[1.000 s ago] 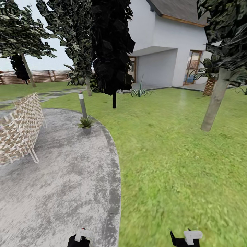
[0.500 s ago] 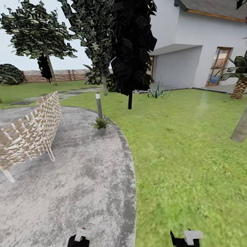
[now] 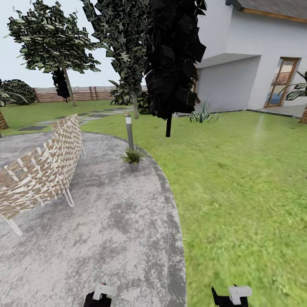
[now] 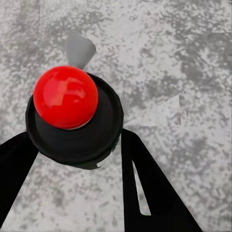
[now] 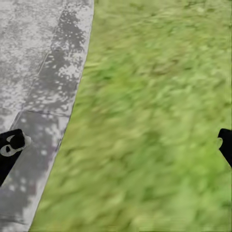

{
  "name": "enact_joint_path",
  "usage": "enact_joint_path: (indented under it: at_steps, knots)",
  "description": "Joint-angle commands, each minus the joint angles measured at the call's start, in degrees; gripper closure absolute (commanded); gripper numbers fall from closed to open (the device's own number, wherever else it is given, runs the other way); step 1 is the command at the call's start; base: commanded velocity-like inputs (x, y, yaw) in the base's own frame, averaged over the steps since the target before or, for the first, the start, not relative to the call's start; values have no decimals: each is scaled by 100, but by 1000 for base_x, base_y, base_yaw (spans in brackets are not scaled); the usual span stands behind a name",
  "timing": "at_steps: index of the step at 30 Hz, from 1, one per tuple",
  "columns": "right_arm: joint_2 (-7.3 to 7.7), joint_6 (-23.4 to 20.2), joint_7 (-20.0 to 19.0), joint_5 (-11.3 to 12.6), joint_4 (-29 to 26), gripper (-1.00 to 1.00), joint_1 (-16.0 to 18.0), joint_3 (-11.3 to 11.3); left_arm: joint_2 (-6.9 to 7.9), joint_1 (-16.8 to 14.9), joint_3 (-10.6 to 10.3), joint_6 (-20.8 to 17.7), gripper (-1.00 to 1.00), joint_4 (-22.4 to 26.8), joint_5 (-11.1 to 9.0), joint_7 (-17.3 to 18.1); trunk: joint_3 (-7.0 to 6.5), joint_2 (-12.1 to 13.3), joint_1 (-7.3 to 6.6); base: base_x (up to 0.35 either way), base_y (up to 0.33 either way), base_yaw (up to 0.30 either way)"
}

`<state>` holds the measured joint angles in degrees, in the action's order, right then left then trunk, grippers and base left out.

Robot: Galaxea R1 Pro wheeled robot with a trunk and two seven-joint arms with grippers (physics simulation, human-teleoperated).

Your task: Pick up the pesticide atomizer in the garden and spray insectifuge to fully cover both potted plants in the garden.

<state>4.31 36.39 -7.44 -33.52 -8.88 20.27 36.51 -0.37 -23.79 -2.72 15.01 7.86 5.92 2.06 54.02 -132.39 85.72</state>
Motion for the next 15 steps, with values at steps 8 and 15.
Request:
enact_joint_path:
  at_steps: [8,15]
  knots:
    - [0,17,-53,-2,0,-100,3,49,-3,-6,-18,19,100,-4,40,-12,5,-2,2,289,225,0]
    - [0,17,-47,3,6,-100,3,49,-1,-5,-13,19,100,-4,40,-12,5,-2,2,289,225,0]
